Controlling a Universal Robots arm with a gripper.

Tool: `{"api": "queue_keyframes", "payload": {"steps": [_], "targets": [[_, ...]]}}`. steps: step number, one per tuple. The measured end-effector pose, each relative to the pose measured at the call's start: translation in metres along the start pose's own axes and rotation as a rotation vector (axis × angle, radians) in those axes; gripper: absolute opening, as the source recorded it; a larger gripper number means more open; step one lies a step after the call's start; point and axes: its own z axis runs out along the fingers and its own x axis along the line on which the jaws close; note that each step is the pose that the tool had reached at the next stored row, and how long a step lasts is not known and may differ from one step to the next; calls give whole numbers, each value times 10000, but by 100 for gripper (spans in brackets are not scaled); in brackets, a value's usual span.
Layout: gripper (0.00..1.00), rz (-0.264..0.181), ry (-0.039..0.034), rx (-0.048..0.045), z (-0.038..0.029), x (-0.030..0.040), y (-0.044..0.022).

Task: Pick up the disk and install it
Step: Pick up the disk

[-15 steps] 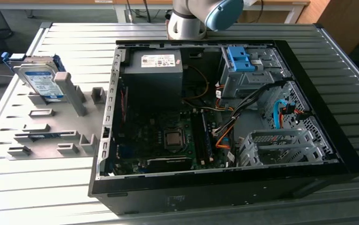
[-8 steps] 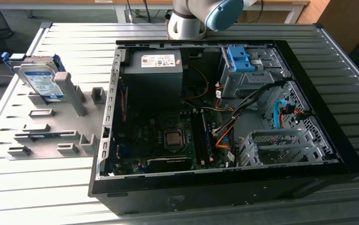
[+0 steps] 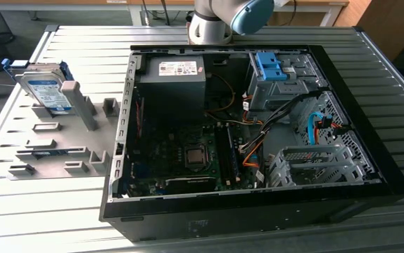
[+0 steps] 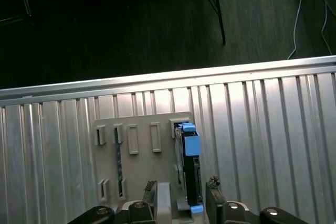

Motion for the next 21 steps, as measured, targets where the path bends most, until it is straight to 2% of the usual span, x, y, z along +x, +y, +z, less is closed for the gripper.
{"api": "queue_keyframes", "payload": {"steps": [3, 12, 21], "targets": [[49, -2, 0, -1, 35, 1, -1], [49, -32, -17, 30, 47, 2, -1], [49, -31, -2, 30, 46, 1, -2]]}}
